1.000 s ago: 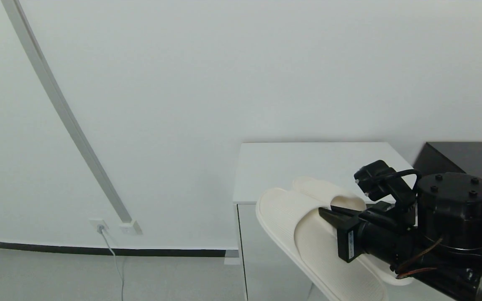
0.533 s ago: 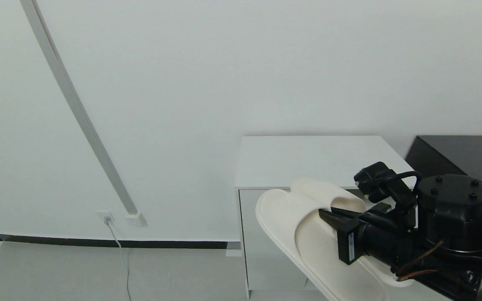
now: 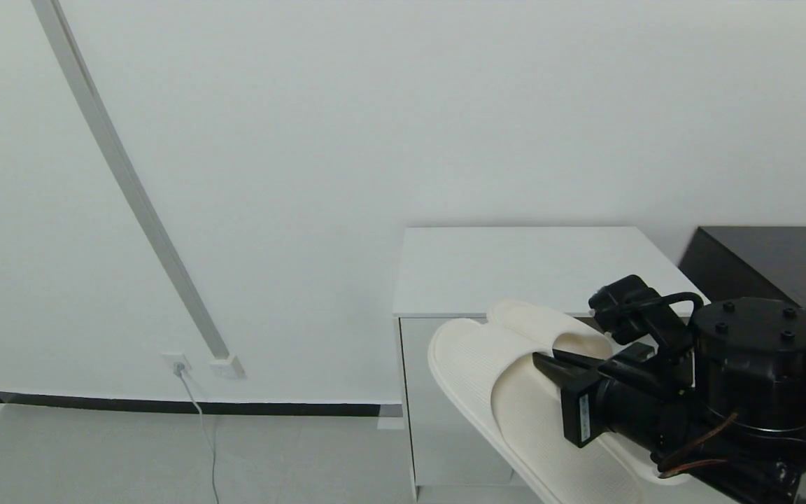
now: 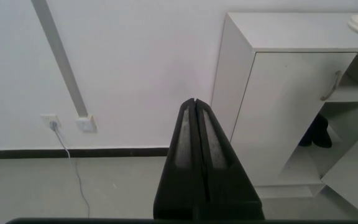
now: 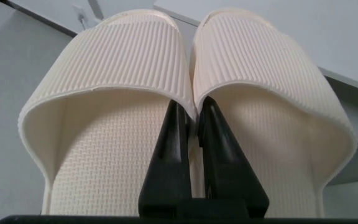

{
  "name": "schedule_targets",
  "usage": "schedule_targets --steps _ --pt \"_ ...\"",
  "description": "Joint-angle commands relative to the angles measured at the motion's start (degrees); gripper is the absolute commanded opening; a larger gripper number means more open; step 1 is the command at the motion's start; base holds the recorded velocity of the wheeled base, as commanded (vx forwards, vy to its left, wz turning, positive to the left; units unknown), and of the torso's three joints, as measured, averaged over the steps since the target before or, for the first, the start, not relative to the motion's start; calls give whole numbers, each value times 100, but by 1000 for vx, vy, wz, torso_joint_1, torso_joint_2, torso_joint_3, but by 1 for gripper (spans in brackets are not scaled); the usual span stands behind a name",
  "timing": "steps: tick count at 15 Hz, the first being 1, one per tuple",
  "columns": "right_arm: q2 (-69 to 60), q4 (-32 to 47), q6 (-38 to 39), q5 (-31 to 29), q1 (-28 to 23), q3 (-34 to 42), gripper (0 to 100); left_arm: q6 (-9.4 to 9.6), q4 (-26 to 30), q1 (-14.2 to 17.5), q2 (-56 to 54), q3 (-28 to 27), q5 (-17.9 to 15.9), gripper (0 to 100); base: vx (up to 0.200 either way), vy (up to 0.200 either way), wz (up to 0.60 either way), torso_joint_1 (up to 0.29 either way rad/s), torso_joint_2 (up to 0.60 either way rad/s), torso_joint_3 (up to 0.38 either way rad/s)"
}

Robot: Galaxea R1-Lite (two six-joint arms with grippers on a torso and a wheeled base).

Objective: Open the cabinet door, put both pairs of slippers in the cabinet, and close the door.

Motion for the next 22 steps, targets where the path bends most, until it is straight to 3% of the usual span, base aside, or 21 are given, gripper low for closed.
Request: schedule_targets --steps 1,5,22 --pt "58 -5 1 -3 0 2 0 7 -1 0 0 1 5 0 0 0 0 0 0 0" --pt "75 -5 1 -3 0 2 0 -2 -1 -9 0 1 5 0 0 0 0 0 0 0" --pt "75 -14 1 -3 0 2 0 -2 -1 0 9 1 5 0 0 -200 0 3 3 3"
